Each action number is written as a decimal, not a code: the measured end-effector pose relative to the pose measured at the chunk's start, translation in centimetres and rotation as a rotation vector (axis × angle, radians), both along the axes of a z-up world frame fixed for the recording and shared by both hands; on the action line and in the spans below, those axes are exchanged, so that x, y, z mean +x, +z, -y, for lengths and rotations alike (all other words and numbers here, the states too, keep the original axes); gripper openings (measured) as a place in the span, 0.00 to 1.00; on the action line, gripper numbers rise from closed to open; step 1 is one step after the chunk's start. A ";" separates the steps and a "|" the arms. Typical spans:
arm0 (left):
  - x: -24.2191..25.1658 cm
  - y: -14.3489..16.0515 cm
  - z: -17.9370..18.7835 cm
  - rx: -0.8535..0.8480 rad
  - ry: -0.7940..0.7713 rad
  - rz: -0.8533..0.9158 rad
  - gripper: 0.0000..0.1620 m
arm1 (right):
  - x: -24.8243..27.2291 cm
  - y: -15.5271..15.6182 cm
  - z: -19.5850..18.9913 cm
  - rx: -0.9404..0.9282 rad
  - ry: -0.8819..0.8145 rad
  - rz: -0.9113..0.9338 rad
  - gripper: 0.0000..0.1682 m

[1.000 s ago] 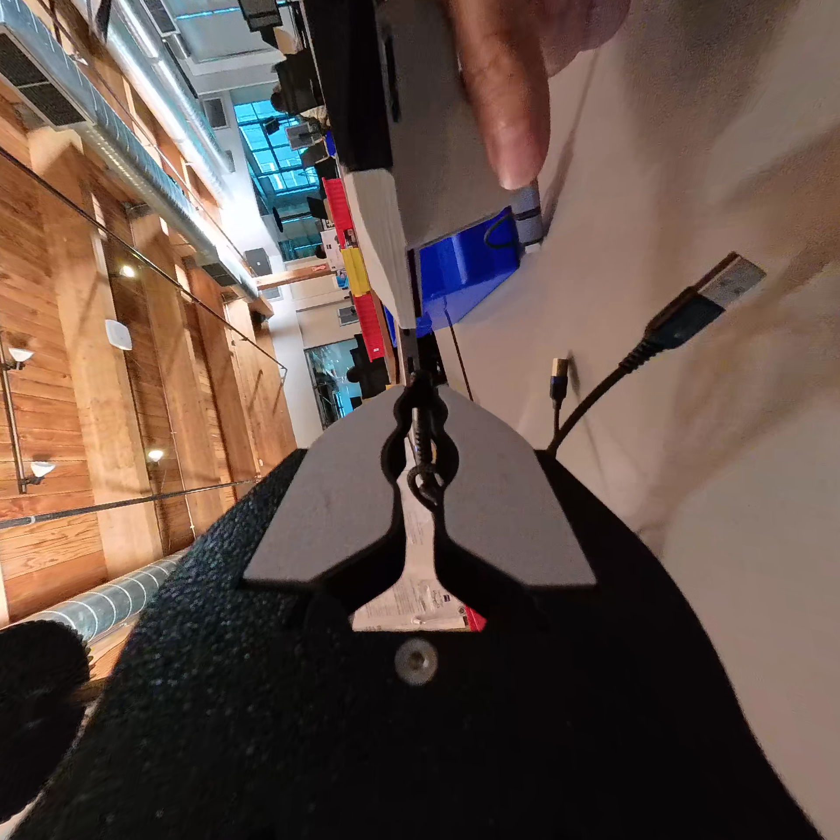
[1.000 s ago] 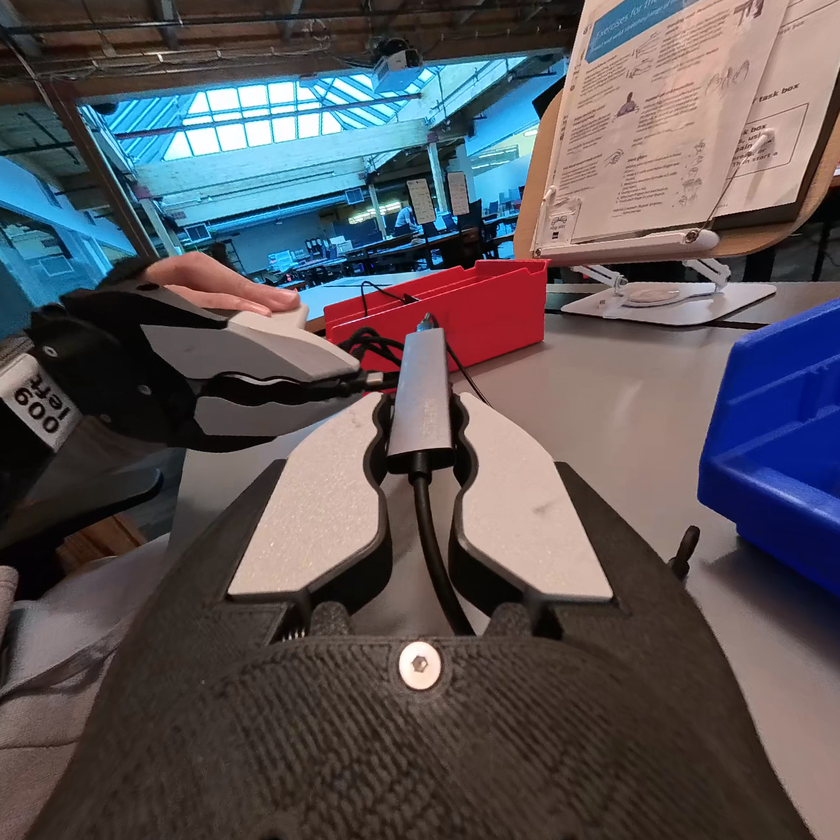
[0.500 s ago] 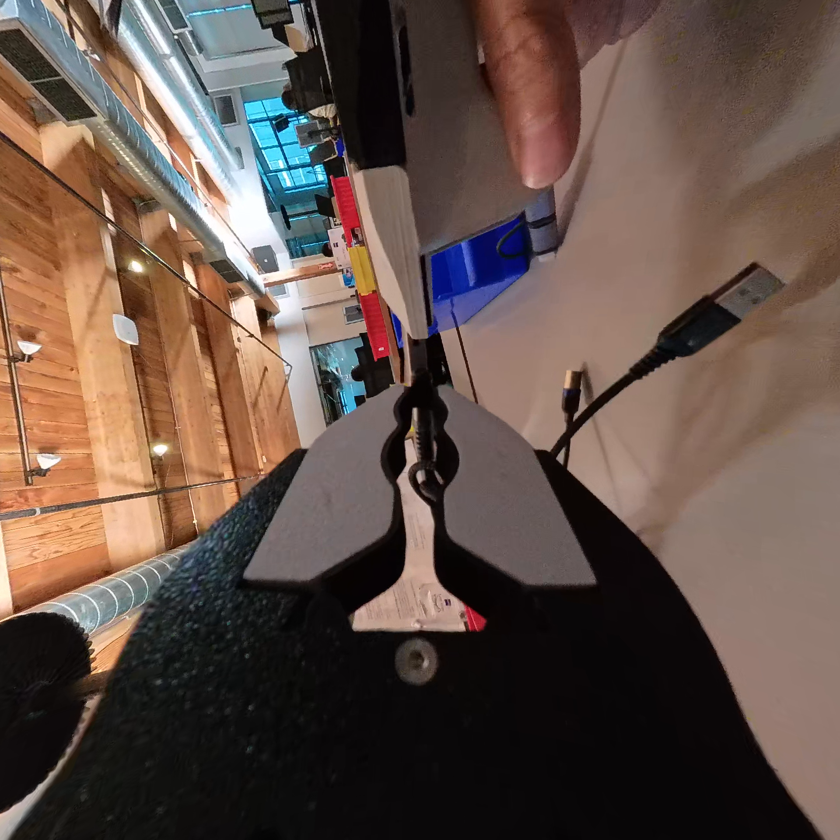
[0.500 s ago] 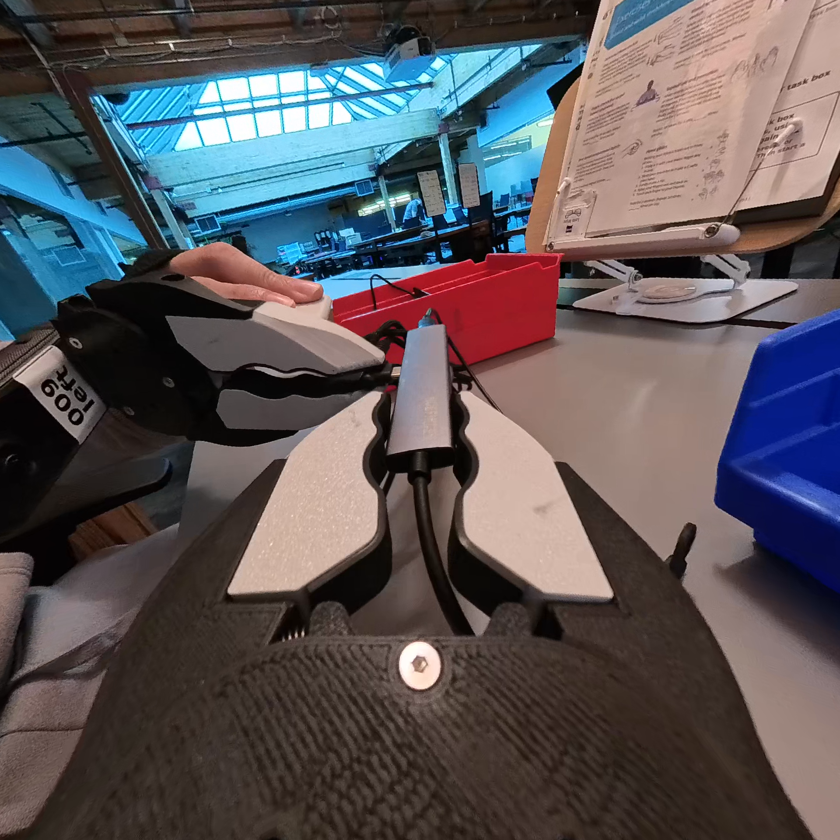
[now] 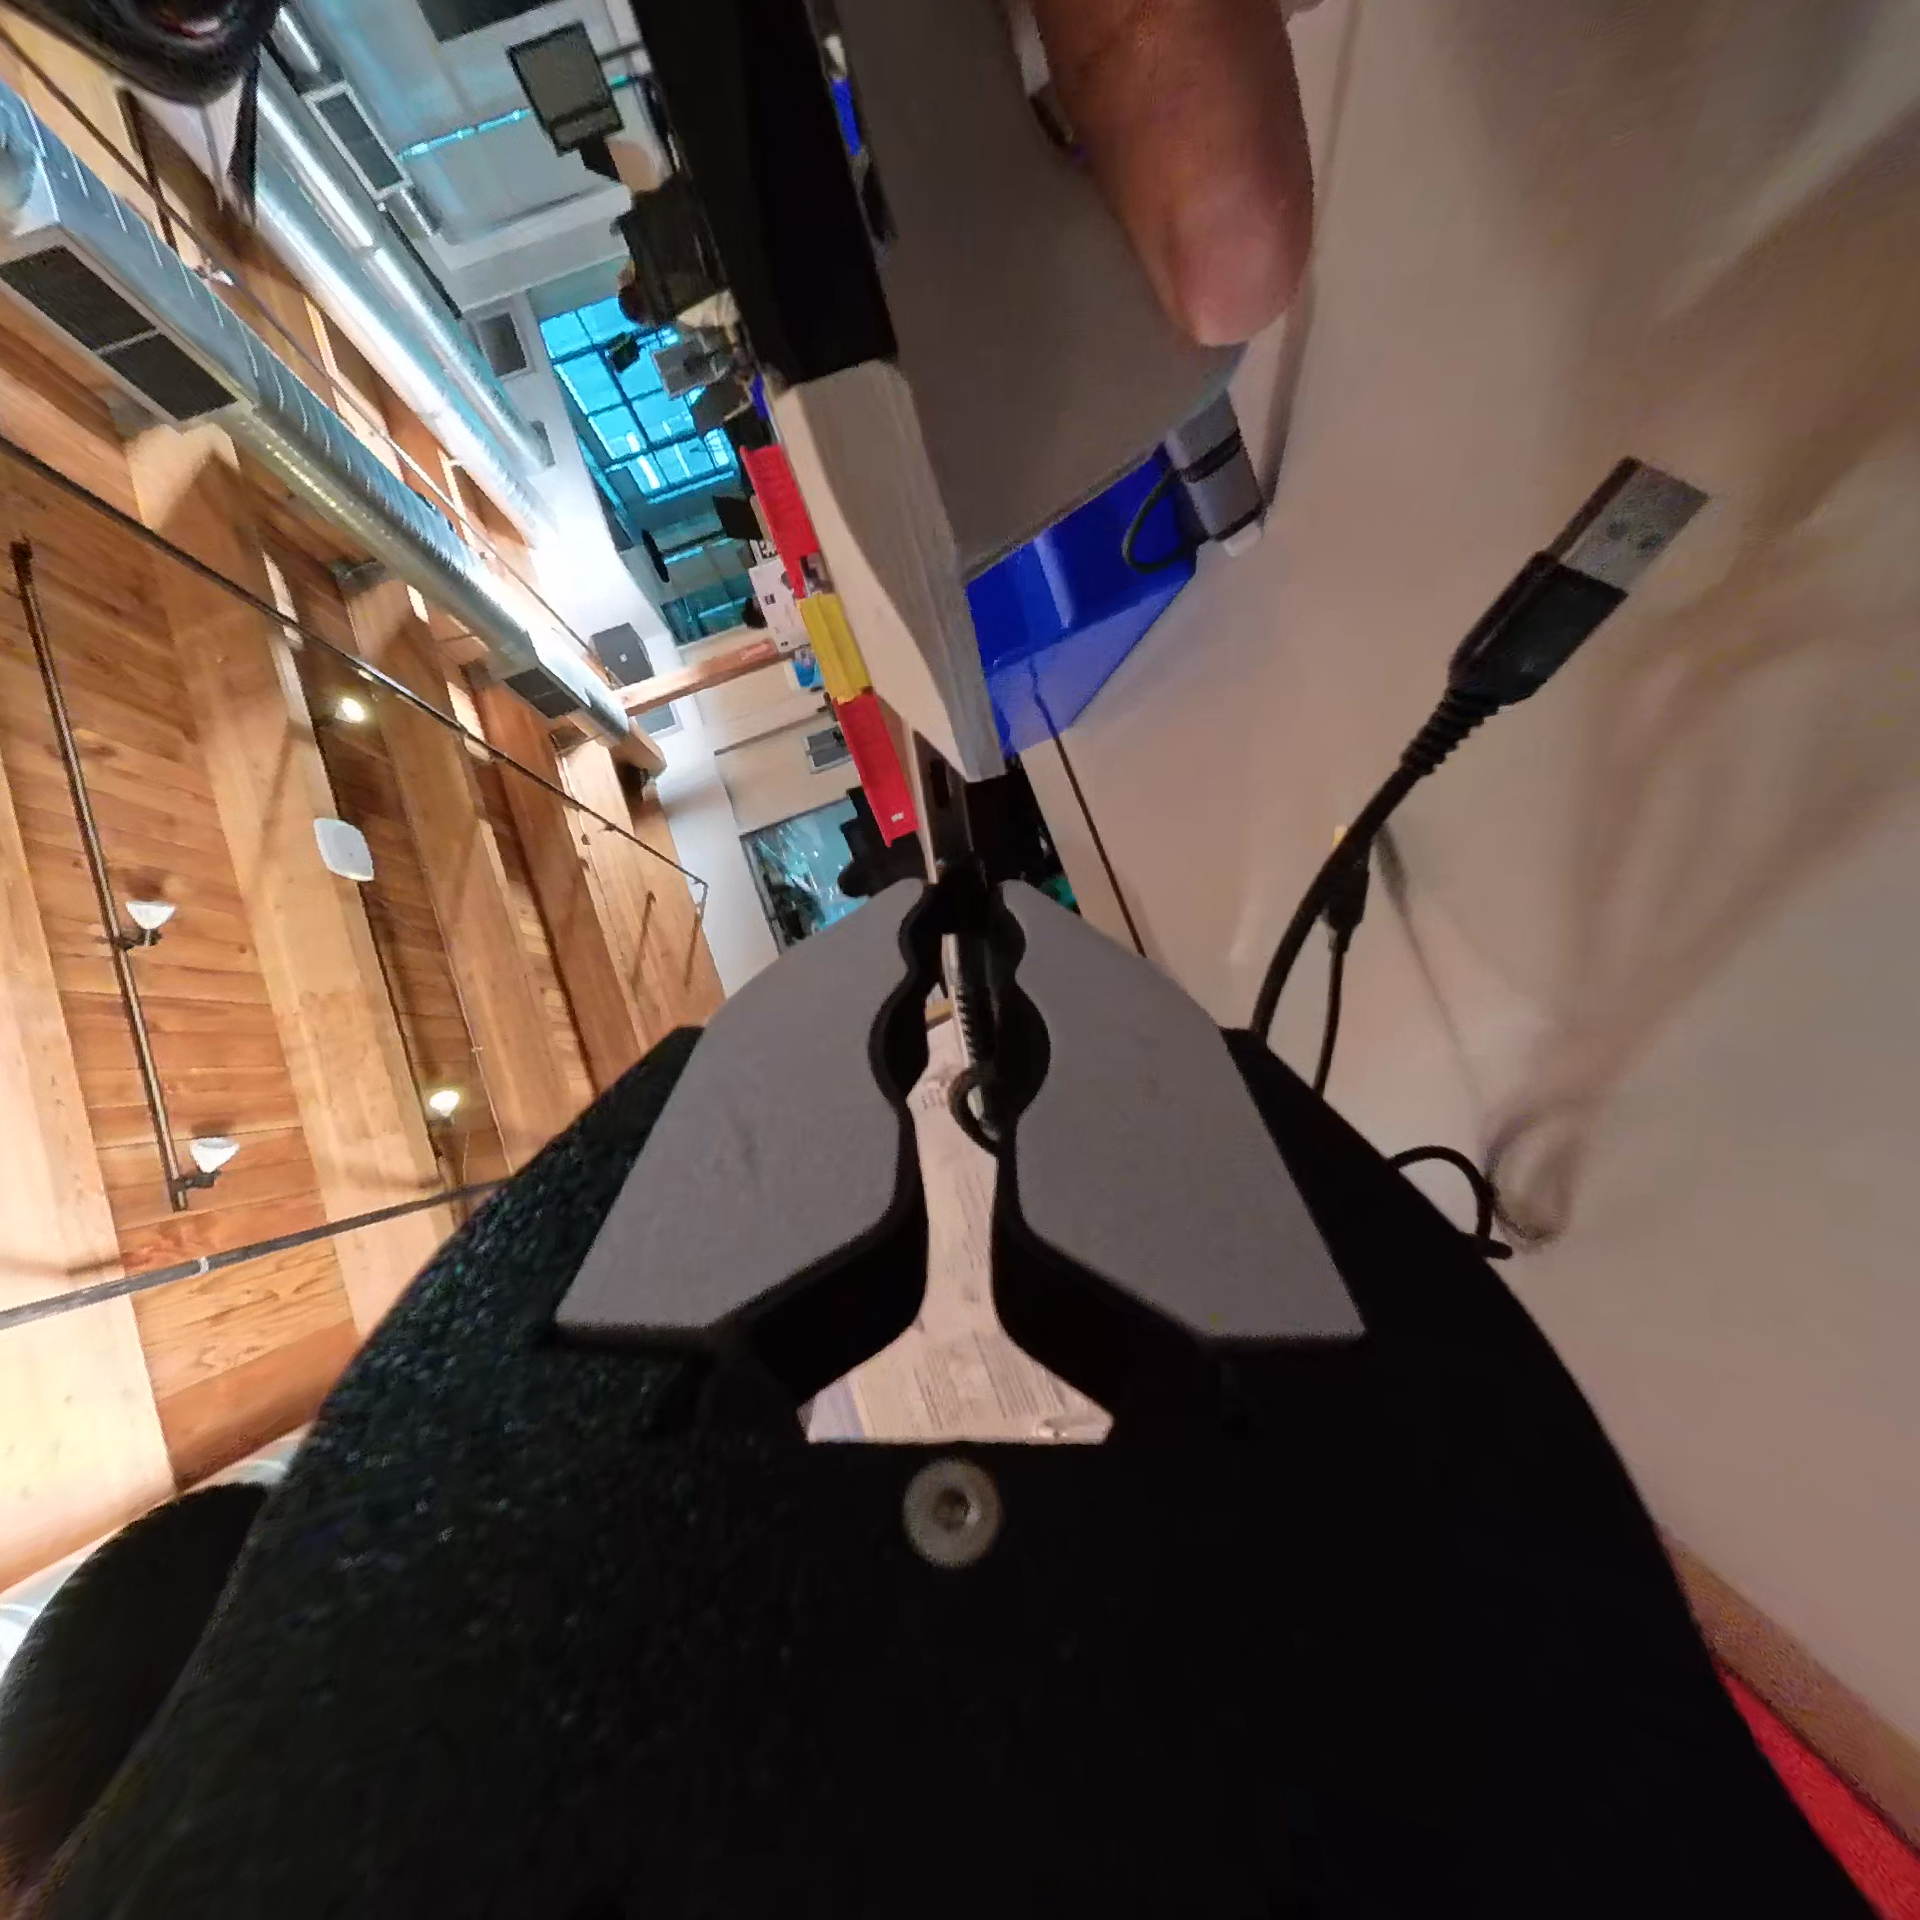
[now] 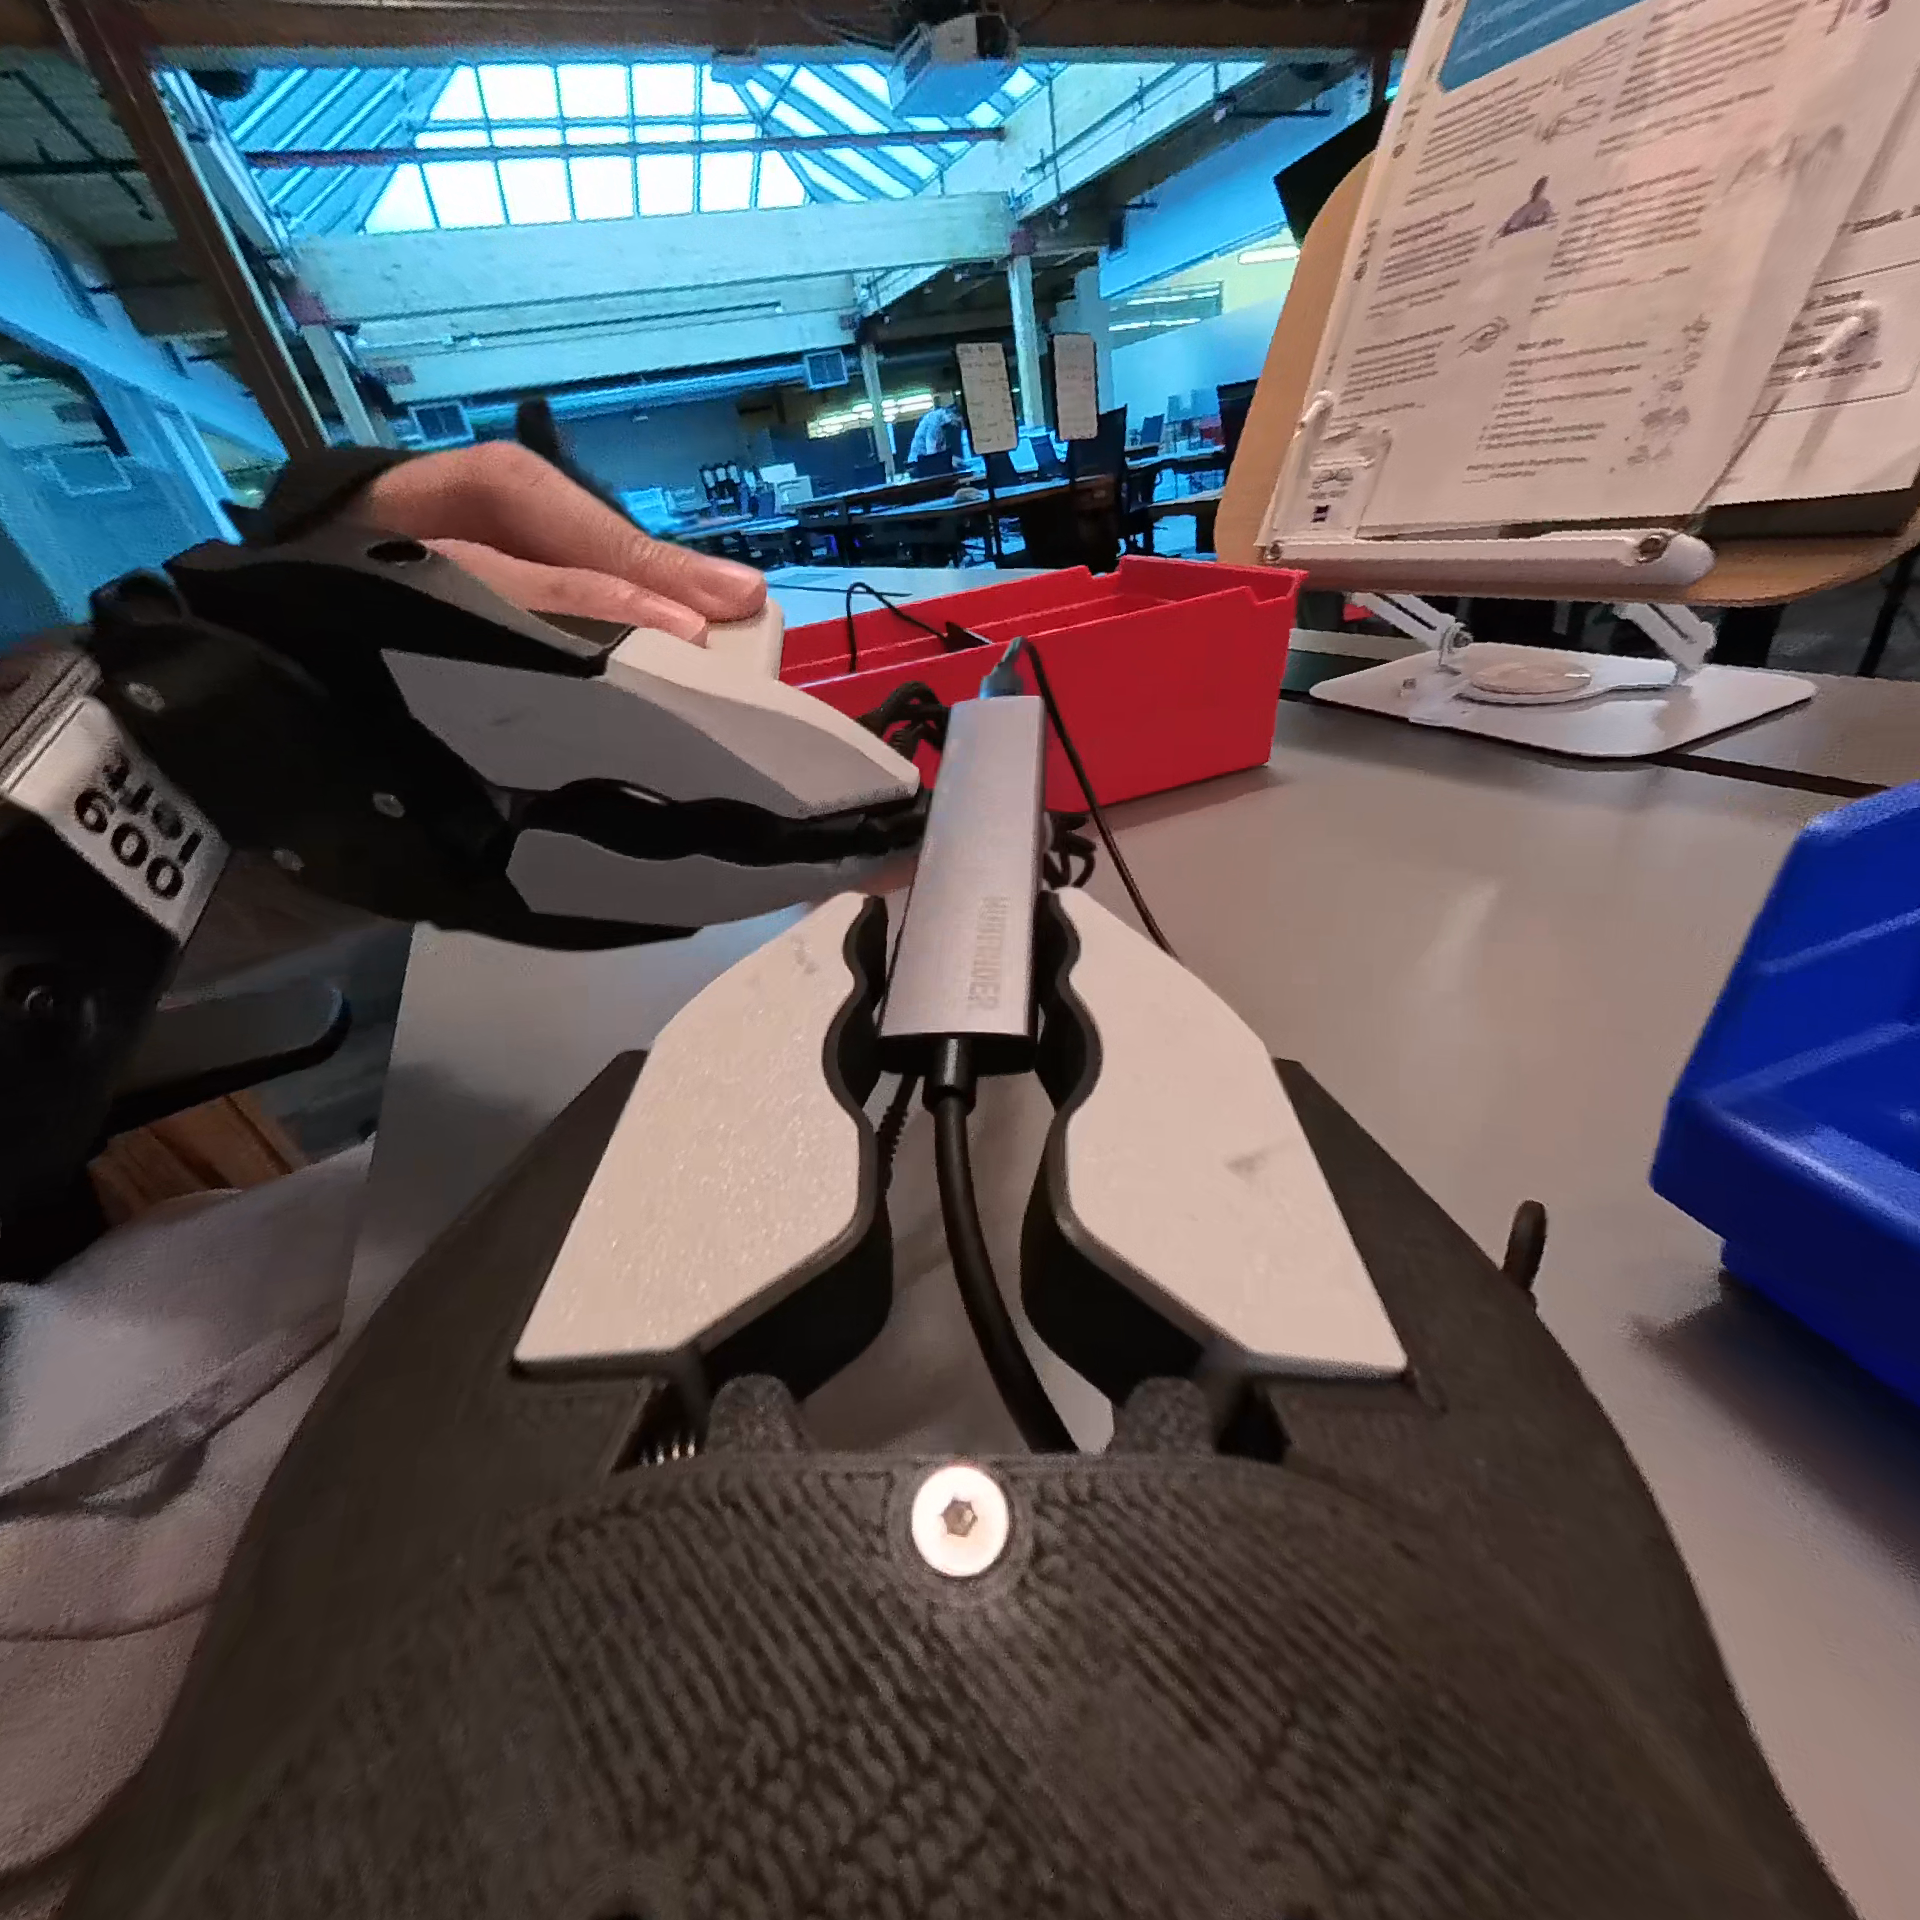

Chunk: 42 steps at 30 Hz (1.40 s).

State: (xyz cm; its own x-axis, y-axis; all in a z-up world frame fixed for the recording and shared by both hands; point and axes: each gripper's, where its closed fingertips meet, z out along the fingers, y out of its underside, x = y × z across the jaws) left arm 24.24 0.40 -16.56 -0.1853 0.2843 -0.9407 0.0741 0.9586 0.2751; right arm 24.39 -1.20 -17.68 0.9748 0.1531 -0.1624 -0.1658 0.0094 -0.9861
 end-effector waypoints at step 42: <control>-8.9 -2.8 -11.1 -1.313 0.155 0.152 0.19 | 18.0 22.4 4.6 -0.182 -0.759 0.506 0.16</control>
State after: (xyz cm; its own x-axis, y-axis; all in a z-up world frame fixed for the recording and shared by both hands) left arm 15.29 11.54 -19.35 -0.0023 -0.8585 -0.5128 -0.0083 0.5128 -0.8585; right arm 42.34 -5.81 4.71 0.7647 -0.5407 0.3506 0.2721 -0.2224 -0.9362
